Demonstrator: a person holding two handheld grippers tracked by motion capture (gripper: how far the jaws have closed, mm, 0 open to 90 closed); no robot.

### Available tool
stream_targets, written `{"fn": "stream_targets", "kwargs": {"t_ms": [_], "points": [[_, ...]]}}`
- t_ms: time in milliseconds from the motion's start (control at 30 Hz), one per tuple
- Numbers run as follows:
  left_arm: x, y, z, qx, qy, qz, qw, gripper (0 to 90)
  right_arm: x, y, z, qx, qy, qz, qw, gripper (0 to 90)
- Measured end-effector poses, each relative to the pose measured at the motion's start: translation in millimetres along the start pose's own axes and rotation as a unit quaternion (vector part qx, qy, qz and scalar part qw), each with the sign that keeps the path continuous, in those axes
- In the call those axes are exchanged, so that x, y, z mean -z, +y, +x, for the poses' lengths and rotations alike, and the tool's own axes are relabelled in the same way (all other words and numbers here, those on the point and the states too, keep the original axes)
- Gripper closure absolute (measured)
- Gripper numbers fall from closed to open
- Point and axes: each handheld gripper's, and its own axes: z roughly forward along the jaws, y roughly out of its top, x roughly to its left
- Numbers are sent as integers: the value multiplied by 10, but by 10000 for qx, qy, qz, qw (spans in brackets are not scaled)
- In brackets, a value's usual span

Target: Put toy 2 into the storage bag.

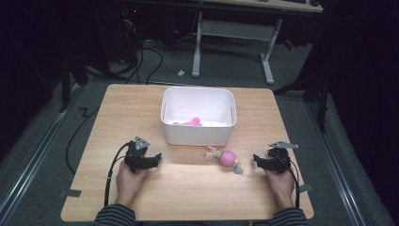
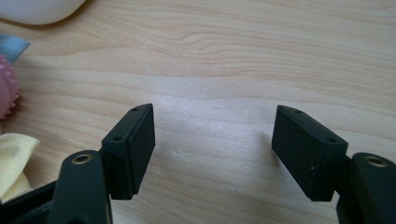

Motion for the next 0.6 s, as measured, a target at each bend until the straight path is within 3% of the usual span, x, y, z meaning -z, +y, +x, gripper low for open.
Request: {"fn": "stream_targets", "kwargs": {"t_ms": [67,167,367,467,600], "points": [[-2,2,-6,2,26,3,10000,243,104,19,33,125,-145,-78,9998,311],[-1,2,-8,8,29,11,10000,243,209,26,121,332,-177,-105,9992,316],[-2,2,-8,20,33,1,10000,242,339,27,272,533,127,-175,9983,315],[-2,2,-6,26,22,0,10000,243,413,41,417,693,393,-354,9962,316],[-3,2,-3,35,10,-5,10000,247,468,71,540,860,525,-430,9940,315]]}}
